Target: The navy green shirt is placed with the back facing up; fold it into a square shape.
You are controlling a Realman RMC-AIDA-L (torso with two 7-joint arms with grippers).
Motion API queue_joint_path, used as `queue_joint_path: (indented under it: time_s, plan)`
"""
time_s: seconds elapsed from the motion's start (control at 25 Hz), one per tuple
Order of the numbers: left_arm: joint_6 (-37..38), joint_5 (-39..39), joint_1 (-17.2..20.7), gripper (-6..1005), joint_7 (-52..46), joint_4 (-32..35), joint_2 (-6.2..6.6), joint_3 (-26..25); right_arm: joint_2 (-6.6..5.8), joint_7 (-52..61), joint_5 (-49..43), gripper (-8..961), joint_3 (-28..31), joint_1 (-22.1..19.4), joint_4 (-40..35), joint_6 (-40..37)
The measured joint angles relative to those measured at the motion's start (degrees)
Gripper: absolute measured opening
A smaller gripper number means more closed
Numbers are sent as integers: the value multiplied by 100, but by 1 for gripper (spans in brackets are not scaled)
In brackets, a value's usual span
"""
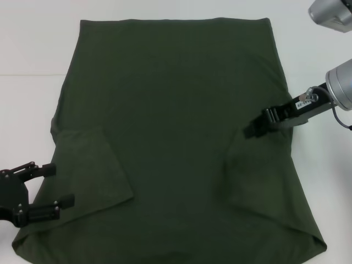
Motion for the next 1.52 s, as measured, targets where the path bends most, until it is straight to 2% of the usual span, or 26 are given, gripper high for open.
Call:
queue_joint_path:
  time_s: [0.24, 0.36, 0.52, 0.6, 0.64, 0.8, 0.84, 0.96, 1.08, 1.16, 1.4, 1.44, 1.52]
  plan:
    - [-12, -27, -2, 904, -19, -10, -12, 0, -95, -297, 1037, 268, 104, -378, 30, -28]
    - [-13, -36, -1, 904, -161, -10, -14, -21, -163, -771, 1790, 507, 228, -706, 116, -173]
    - [-7, -40, -51, 904, -725, -11, 37, -219, -208, -2210, 2867, 675, 495, -1279, 431, -650]
    - [-7, -40, -51, 904, -725, -11, 37, -219, -157, -3187, 3215, 759, 533, -1613, 505, -835]
    - [74, -43, -95, 904, -1258, -100, 151, -337, -102, -3697, 3333, 770, 534, -1805, 536, -911]
    - [172, -43, -132, 904, -1748, -304, 308, -362, 145, -5896, 3588, 814, 549, -2505, 666, -962]
    - [215, -25, -142, 904, -2109, -407, 384, -363, 214, -6394, 3613, 813, 559, -2669, 705, -967]
    - [213, 5, -148, 904, -2526, -450, 448, -356, 376, -7710, 3644, 809, 590, -3028, 877, -982]
    - [183, 134, -158, 904, -3470, -459, 576, -320, 384, -8779, 3623, 808, 591, -3216, 1237, -995]
    - [178, 314, -169, 904, -3962, -444, 641, -319, 371, -9103, 3612, 808, 593, -3292, 1377, -990]
    - [240, 1248, -258, 903, -5265, -201, 795, -305, 394, -9552, 3341, 809, 562, -3359, 1483, -780]
    - [235, 1724, -339, 903, -5620, -137, 830, -309, 396, -9589, 3316, 809, 560, -3348, 1525, -767]
    - [237, 1956, -387, 903, -5793, -125, 853, -319, 394, -9681, 3292, 813, 555, -3327, 1611, -740]
